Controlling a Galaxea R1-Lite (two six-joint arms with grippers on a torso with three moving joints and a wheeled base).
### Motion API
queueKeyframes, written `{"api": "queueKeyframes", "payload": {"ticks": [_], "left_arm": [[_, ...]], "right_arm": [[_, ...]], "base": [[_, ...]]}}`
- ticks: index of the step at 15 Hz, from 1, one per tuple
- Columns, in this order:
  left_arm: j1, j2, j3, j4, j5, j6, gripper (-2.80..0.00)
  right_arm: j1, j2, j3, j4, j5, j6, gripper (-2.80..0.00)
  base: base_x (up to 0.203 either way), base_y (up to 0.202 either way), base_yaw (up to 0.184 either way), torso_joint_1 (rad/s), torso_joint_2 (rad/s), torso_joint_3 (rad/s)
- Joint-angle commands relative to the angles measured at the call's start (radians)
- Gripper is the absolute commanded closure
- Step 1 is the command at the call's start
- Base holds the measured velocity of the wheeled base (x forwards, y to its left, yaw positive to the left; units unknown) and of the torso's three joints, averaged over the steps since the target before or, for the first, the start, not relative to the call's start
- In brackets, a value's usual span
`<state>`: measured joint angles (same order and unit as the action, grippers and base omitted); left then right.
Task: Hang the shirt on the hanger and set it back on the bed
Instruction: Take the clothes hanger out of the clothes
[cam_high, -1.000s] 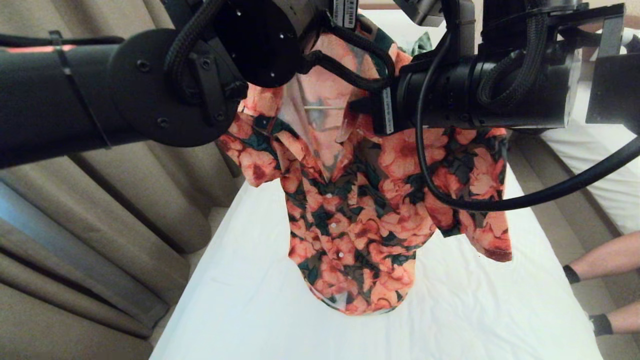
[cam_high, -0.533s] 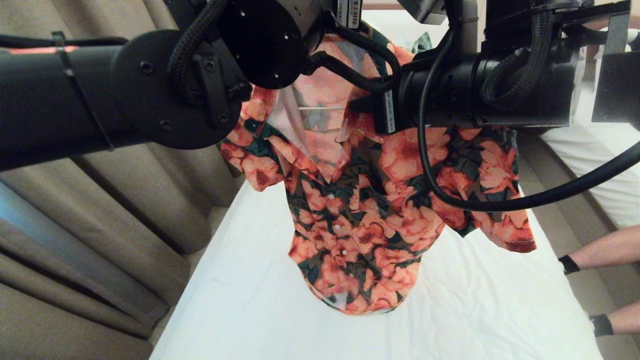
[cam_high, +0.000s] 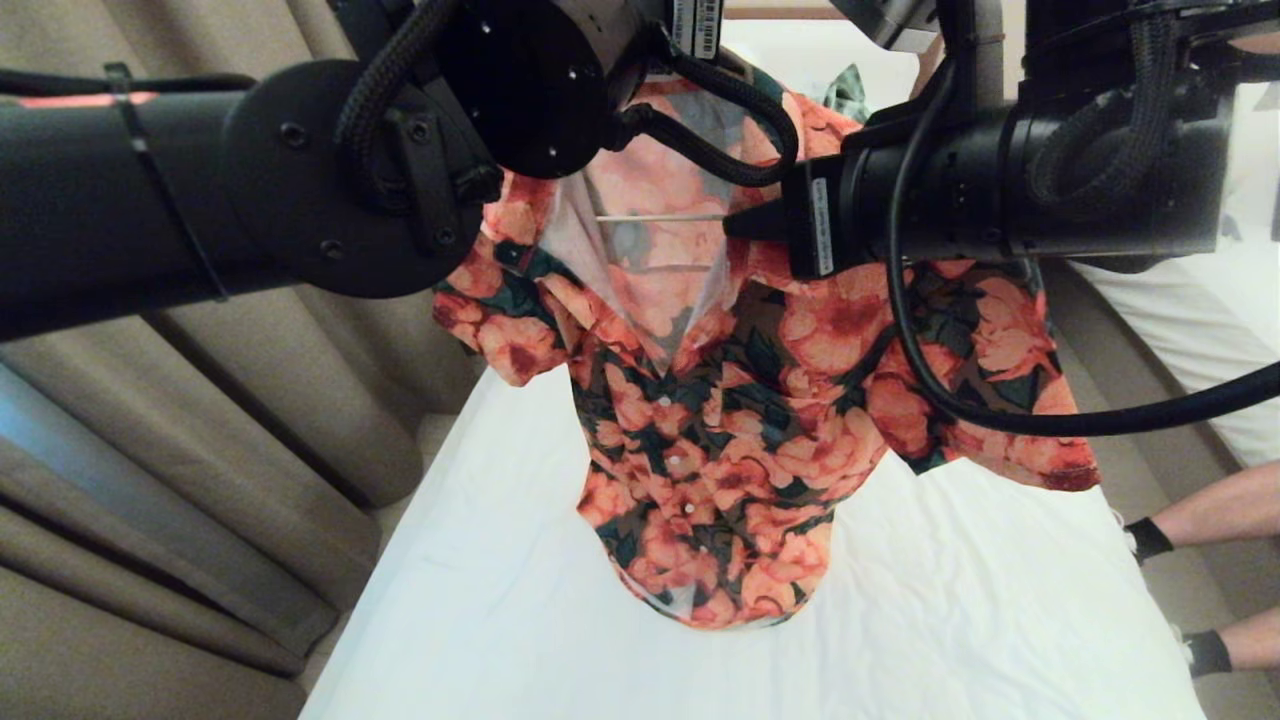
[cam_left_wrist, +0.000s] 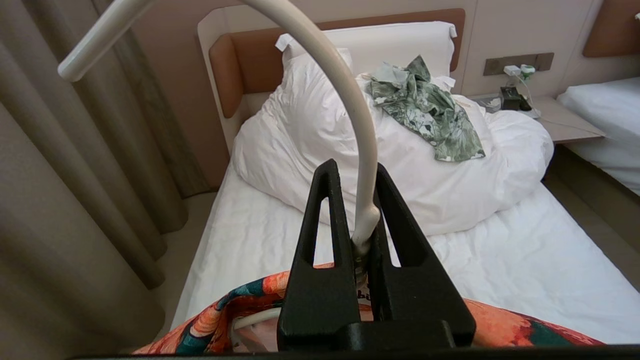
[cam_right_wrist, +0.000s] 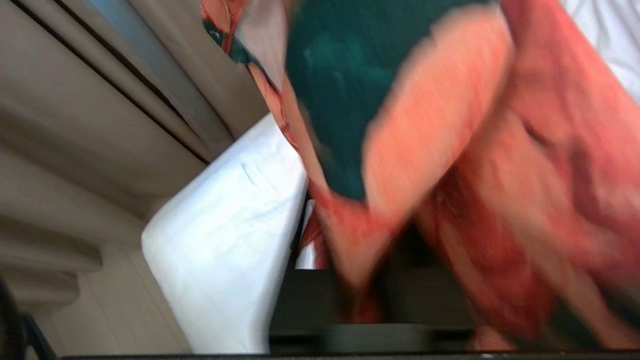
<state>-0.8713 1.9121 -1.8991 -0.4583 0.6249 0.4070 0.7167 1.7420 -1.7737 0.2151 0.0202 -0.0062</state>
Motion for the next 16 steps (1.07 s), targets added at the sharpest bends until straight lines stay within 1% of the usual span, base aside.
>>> {"api": "queueKeyframes", "payload": {"ticks": [1,5,8,10,12,13,14,16], "left_arm": [[0.0,-0.001,0.0,0.0,0.004,0.003,0.0],[0.0,0.002,0.0,0.001,0.006,0.004,0.0],[-0.002,0.005,0.002,0.001,0.018,0.004,0.0],[-0.002,0.007,0.002,0.003,0.019,0.004,0.0],[-0.003,0.005,0.002,0.003,0.021,0.009,0.0],[-0.002,0.003,0.002,0.003,0.024,0.012,0.0],[-0.002,0.002,0.001,0.003,0.026,0.014,0.0],[0.009,-0.004,0.0,0.004,0.026,0.024,0.0]], "right_arm": [[-0.023,-0.048,0.018,0.03,0.0,-0.002,-2.8],[-0.104,-0.155,0.022,0.269,0.005,-0.015,-2.8],[-0.153,-0.251,0.015,0.419,0.01,-0.082,-2.8],[-0.161,-0.321,0.013,0.465,0.025,-0.095,-2.8],[-0.189,-0.382,0.015,0.471,0.05,-0.097,-2.8],[-0.236,-0.396,0.016,0.469,0.071,-0.098,0.0],[-0.292,-0.401,0.013,0.467,0.098,-0.098,0.0],[-0.434,-0.404,0.015,0.459,0.171,-0.102,0.0]], "base": [[0.0,0.0,0.0,0.0,0.0,0.0],[0.0,0.0,0.0,0.0,0.0,0.0],[0.0,0.0,0.0,0.0,0.0,0.0],[0.0,0.0,0.0,0.0,0.0,0.0],[0.0,0.0,0.0,0.0,0.0,0.0],[0.0,0.0,0.0,0.0,0.0,0.0],[0.0,0.0,0.0,0.0,0.0,0.0],[0.0,0.0,0.0,0.0,0.0,0.0]]}}
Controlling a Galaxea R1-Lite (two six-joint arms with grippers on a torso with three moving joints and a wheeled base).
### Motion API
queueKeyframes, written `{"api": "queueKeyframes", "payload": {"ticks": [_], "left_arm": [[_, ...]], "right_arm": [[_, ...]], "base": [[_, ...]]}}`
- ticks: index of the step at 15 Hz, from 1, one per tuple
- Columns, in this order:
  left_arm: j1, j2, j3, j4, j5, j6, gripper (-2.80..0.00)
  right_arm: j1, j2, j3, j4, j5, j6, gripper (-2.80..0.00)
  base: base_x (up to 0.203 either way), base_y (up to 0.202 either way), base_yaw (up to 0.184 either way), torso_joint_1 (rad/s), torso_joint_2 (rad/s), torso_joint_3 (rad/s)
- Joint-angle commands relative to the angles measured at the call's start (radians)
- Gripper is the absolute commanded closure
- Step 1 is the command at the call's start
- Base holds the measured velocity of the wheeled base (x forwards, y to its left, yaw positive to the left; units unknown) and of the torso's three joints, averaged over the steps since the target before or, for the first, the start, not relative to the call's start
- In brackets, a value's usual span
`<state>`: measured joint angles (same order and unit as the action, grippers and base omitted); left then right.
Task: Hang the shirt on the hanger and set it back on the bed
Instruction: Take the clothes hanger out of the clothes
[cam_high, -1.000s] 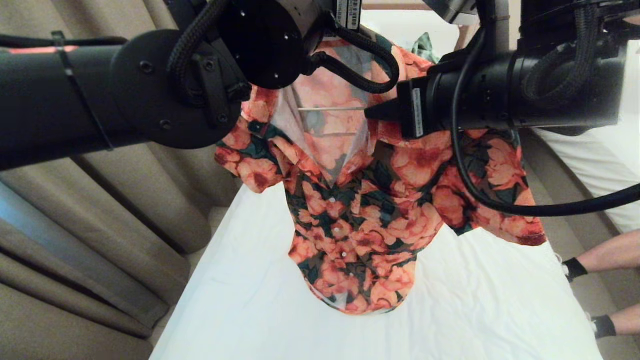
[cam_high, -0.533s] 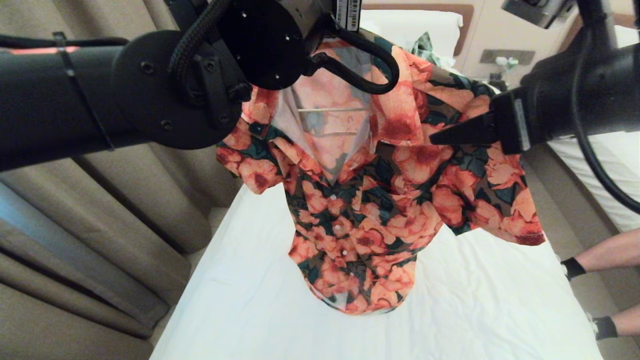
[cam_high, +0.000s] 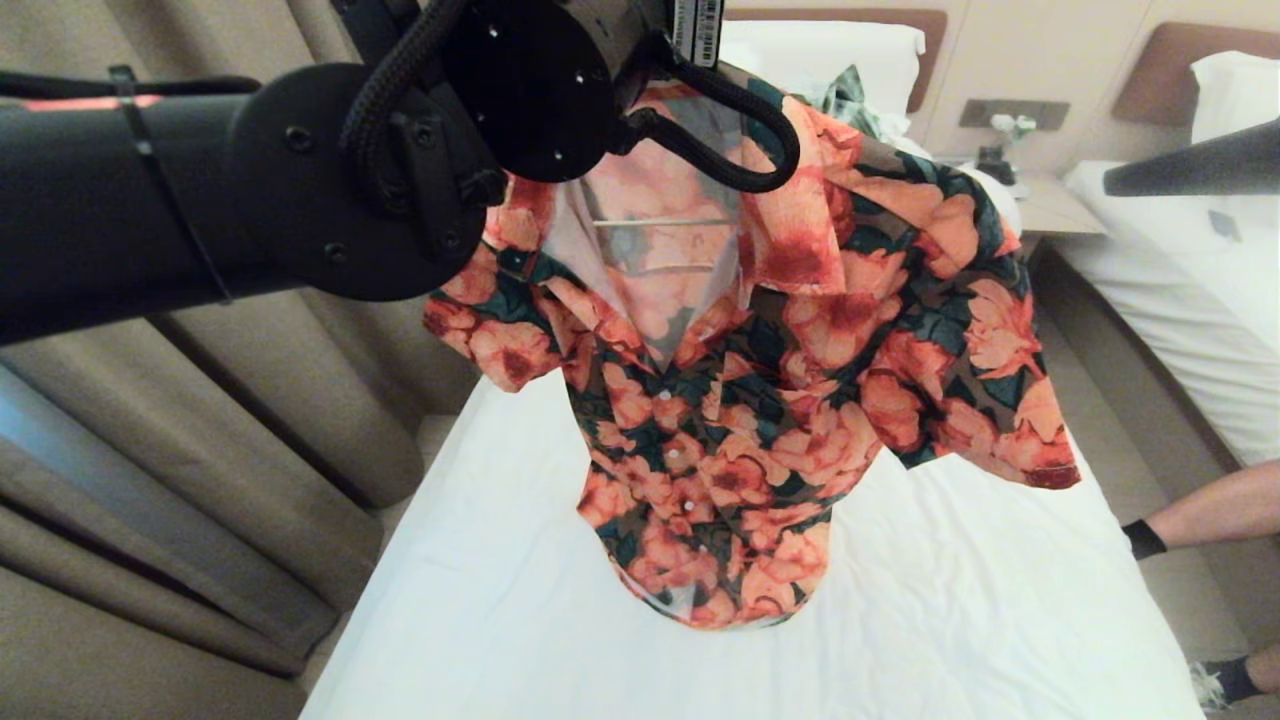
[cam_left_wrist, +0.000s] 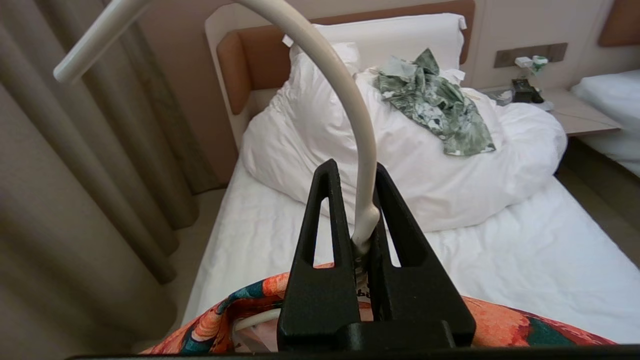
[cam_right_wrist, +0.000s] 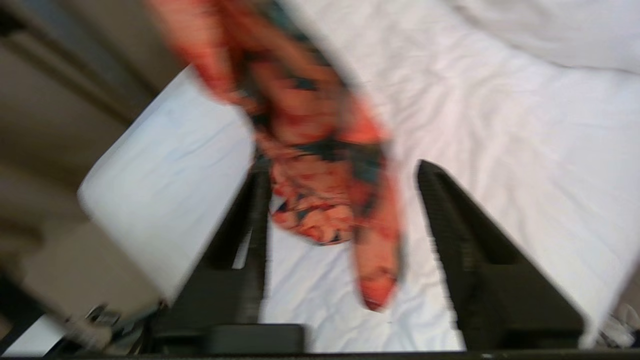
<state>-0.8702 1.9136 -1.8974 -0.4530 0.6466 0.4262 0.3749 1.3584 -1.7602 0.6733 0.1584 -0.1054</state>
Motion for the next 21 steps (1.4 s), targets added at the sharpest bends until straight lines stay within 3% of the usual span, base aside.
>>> {"api": "queueKeyframes", "payload": {"ticks": [1,3,9,14,15,17,21], "left_arm": [[0.014,-0.005,-0.002,0.003,0.004,0.01,0.0],[0.028,-0.011,-0.002,0.034,0.005,0.014,0.0],[0.12,-0.02,-0.002,0.076,0.004,0.017,0.0],[0.132,-0.023,-0.002,0.074,0.005,0.016,0.0],[0.133,-0.027,-0.002,0.074,0.005,0.016,0.0],[0.142,-0.027,-0.002,0.071,0.005,0.016,0.0],[0.142,-0.033,0.0,0.071,0.007,0.016,0.0]], "right_arm": [[-0.151,-0.02,0.01,-0.001,0.07,-0.012,0.0],[-0.228,-0.01,0.073,-0.007,0.119,-0.075,0.0],[-0.245,0.076,0.209,-0.137,0.119,-0.182,0.0],[-0.244,0.12,0.217,-0.143,0.181,-0.268,0.0],[-0.246,0.126,0.217,-0.143,0.21,-0.288,-2.8],[-0.25,0.143,0.218,-0.143,0.267,-0.357,-2.8],[-0.232,0.207,0.216,-0.196,0.275,-0.383,-2.8]], "base": [[0.0,0.0,0.0,0.0,0.0,0.0],[0.0,0.0,0.0,0.0,0.0,0.0],[0.0,0.0,0.0,0.0,0.0,0.0],[0.0,0.0,0.0,0.0,0.0,0.0],[0.0,0.0,0.0,0.0,0.0,0.0],[0.0,0.0,0.0,0.0,0.0,0.0],[0.0,0.0,0.0,0.0,0.0,0.0]]}}
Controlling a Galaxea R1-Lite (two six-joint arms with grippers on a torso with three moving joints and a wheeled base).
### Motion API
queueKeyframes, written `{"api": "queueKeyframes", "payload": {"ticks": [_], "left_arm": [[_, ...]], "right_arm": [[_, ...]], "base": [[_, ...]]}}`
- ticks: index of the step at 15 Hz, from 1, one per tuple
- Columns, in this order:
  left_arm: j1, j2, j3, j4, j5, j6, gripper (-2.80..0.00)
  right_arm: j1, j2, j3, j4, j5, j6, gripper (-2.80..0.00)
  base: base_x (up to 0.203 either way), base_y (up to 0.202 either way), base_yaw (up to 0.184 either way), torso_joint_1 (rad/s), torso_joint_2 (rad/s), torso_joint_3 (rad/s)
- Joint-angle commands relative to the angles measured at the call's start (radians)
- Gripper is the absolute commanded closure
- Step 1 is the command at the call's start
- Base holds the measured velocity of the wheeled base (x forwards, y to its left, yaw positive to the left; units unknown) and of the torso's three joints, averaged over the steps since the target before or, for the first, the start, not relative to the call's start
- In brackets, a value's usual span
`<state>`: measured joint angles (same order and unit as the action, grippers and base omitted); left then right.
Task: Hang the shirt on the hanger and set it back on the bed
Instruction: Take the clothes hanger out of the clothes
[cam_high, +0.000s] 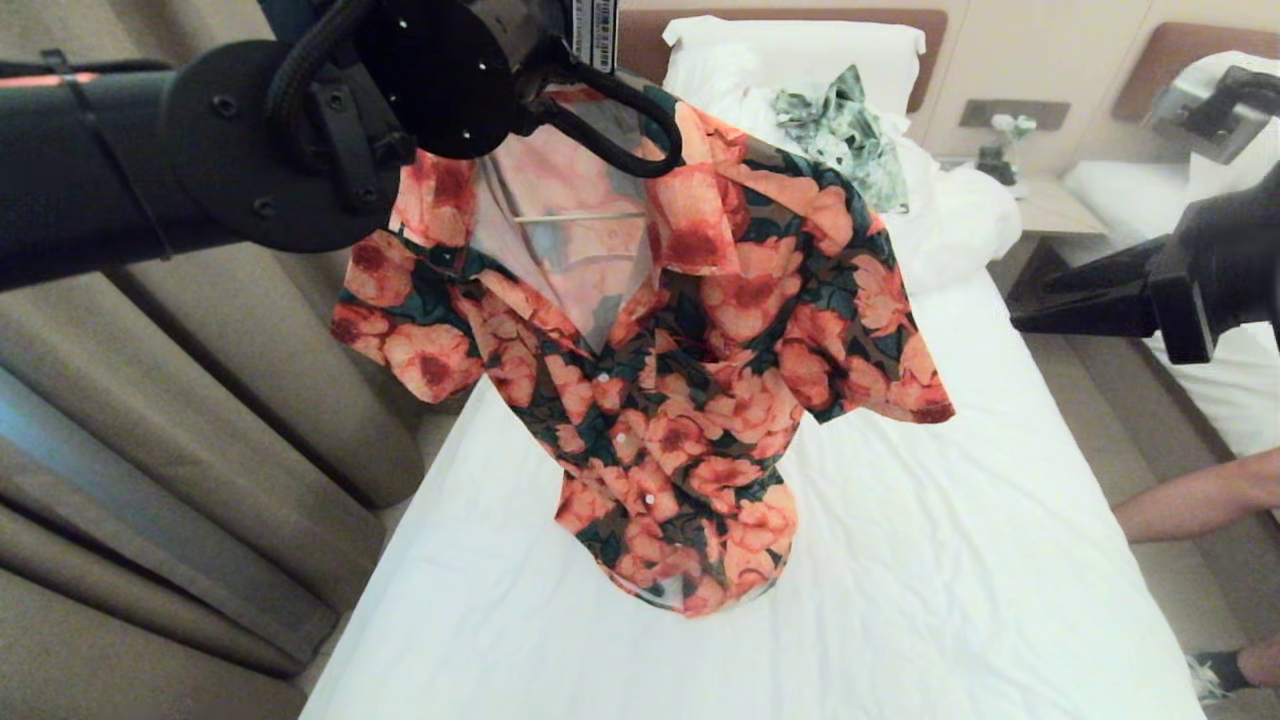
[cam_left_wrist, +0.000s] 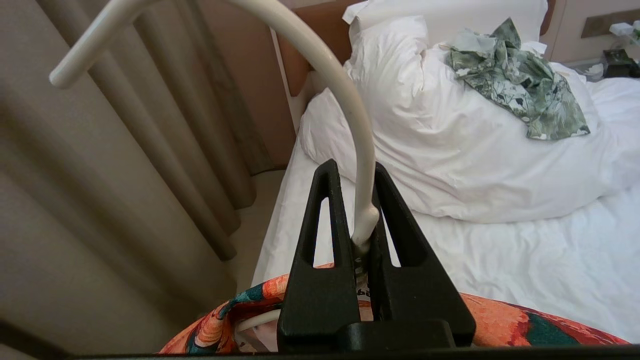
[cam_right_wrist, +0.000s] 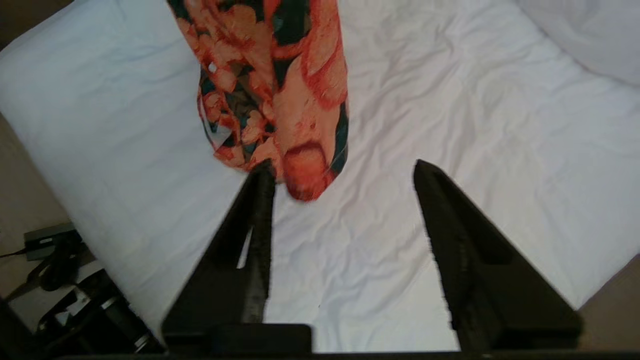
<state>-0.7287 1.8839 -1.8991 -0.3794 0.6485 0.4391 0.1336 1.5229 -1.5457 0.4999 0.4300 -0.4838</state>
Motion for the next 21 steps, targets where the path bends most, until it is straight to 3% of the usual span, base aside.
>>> {"api": "queueKeyframes", "payload": {"ticks": [1,8,9,12,18,21], "left_arm": [[0.0,-0.003,0.002,-0.003,0.011,0.003,0.0],[0.0,-0.002,0.002,-0.003,0.013,0.003,0.0],[0.0,-0.002,0.002,-0.003,0.013,0.003,0.0],[-0.001,-0.003,0.002,-0.003,0.013,0.003,0.0],[0.0,-0.003,0.002,-0.003,0.013,0.003,0.0],[-0.007,-0.02,0.001,0.01,0.013,0.004,0.0]], "right_arm": [[0.028,0.062,0.005,-0.054,0.003,-0.004,-2.8],[0.194,0.207,0.001,-0.24,-0.03,0.048,-2.8],[0.203,0.227,-0.002,-0.274,-0.065,0.05,0.0],[0.227,0.261,-0.01,-0.343,-0.146,0.057,0.0],[0.218,0.261,-0.062,-0.327,-0.197,0.099,0.0],[0.189,0.224,-0.093,-0.188,-0.211,0.107,0.0]], "base": [[0.0,0.0,0.0,0.0,0.0,0.0],[0.0,0.0,0.0,0.0,0.0,0.0],[0.0,0.0,0.0,0.0,0.0,0.0],[0.0,0.0,0.0,0.0,0.0,0.0],[0.0,0.0,0.0,0.0,0.0,0.0],[0.0,0.0,0.0,0.0,0.0,0.0]]}}
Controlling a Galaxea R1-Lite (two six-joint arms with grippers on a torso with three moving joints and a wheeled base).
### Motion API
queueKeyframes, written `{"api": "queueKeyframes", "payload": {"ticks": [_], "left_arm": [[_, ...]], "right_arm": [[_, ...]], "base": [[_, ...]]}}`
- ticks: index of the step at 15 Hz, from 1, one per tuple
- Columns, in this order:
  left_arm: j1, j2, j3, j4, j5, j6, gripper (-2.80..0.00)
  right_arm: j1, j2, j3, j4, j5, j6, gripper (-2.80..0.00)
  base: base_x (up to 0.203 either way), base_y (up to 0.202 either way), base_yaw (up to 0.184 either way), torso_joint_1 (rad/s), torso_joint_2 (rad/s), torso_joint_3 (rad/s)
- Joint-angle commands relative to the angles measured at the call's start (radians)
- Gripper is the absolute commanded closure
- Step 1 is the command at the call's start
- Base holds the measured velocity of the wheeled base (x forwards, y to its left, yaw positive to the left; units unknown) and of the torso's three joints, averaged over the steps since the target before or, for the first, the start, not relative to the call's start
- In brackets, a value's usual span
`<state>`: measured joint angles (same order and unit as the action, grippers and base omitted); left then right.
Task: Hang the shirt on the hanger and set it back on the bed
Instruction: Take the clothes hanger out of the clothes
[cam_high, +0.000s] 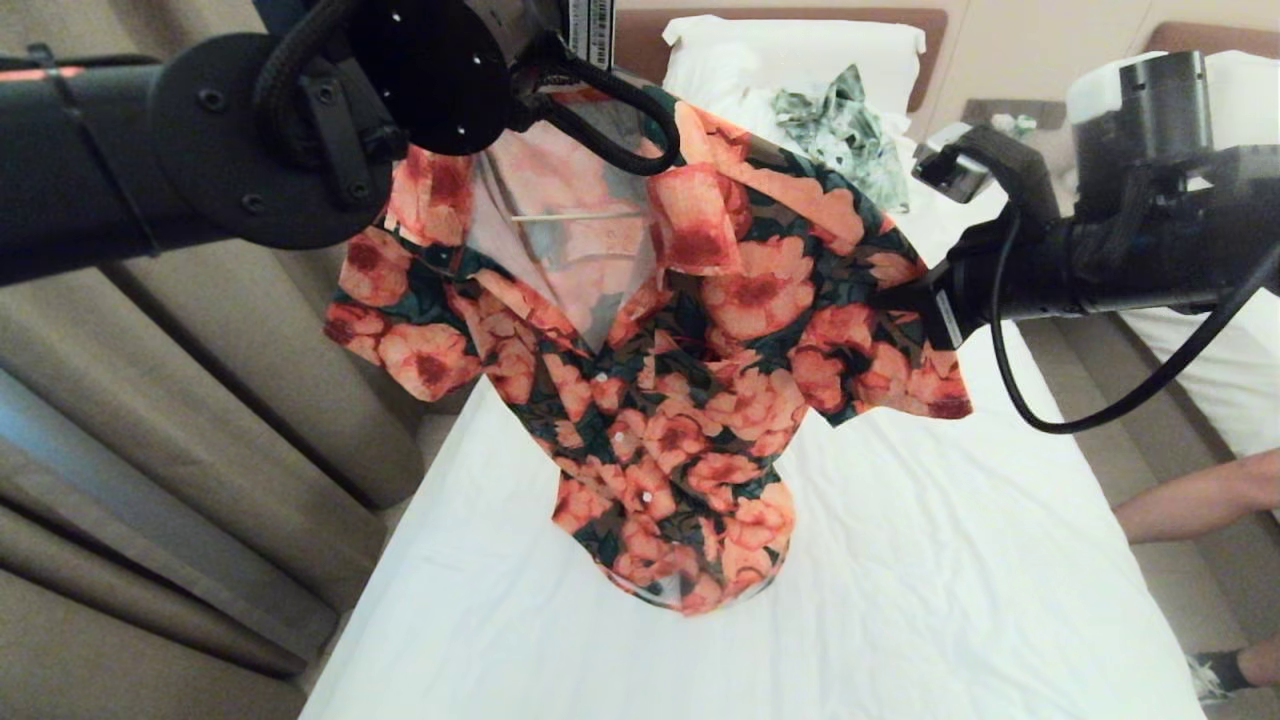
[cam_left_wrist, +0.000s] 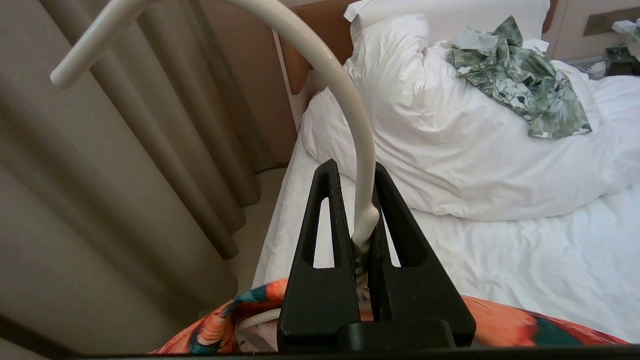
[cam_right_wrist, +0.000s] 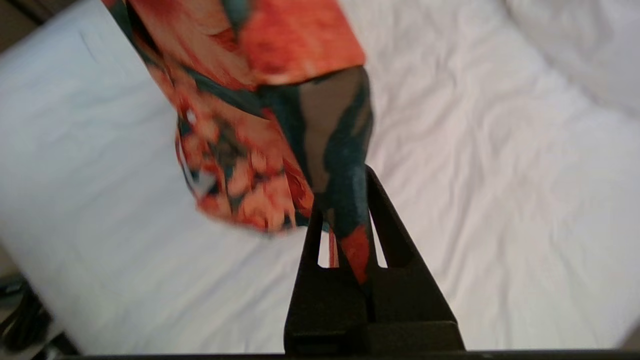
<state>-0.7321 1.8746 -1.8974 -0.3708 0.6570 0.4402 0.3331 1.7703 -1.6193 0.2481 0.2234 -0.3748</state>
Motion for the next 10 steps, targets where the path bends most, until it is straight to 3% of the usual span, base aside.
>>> {"api": "queueKeyframes", "payload": {"ticks": [1,10], "left_arm": [[-0.004,-0.015,-0.002,0.012,0.004,0.003,0.0],[-0.006,-0.012,-0.002,0.013,0.003,0.003,0.0]], "right_arm": [[-0.021,-0.04,-0.032,0.113,-0.019,-0.004,0.0],[-0.112,-0.062,-0.025,0.128,-0.025,-0.046,0.0]], "base": [[0.0,0.0,0.0,0.0,0.0,0.0],[0.0,0.0,0.0,0.0,0.0,0.0]]}}
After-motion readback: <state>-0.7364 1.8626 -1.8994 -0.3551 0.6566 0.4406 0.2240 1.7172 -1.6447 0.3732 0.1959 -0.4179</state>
